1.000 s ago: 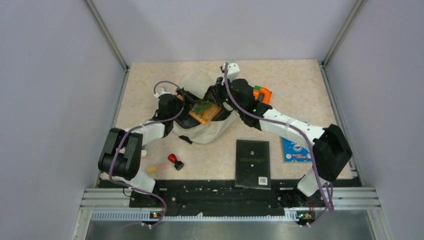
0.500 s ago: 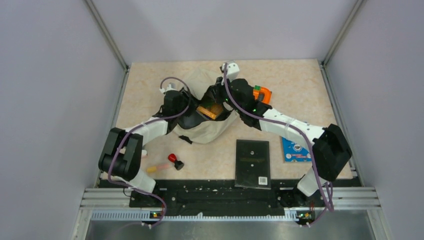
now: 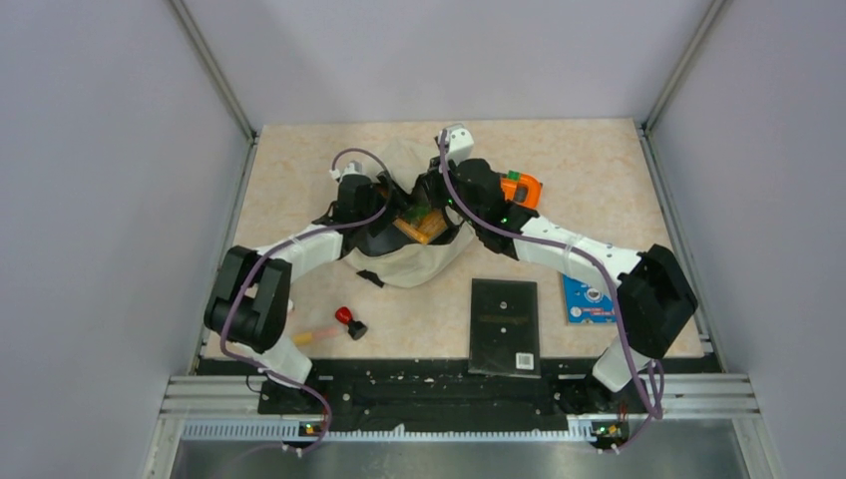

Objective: Pack the student bag
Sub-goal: Place the book in the student bag, then adjust the book in the student bag.

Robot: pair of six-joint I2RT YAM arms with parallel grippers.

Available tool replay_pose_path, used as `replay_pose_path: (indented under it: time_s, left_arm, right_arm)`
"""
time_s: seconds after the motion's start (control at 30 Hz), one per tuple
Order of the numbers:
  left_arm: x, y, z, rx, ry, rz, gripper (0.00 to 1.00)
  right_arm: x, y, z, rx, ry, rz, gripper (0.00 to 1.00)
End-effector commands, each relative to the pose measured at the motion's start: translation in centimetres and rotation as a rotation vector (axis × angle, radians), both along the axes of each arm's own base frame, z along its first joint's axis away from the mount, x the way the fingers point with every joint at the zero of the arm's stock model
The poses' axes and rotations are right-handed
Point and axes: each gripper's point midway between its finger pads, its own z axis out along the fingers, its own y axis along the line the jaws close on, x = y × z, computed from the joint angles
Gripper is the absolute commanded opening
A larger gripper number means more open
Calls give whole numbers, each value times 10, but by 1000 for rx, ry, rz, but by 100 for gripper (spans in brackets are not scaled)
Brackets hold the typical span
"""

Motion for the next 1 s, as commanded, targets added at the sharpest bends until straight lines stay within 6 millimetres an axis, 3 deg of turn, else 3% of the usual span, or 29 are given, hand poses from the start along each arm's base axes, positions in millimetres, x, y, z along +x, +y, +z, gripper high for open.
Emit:
replay_pose_path:
  time_s: [0.0,0.23,0.53,0.83,0.97]
  left_arm:
    - [-3,12,42,92,-112,-16,91]
    - [-30,16,34,108,-79,-65,91]
    - [-42,3,18,50,-42,-120,70]
    - [-51,-11,-3,55,28,-162,66]
    - [-56,-6,-8,109,46,-144,69]
  right_arm:
    - [7,1,38,46,-70,-12,0]
    - [6,3,36,49,-66,-7,0]
    - [5,2,32,43,-51,-5,0]
    - [4,2,34,41,-51,-3,0]
    - [4,0,35,38,-54,-9,0]
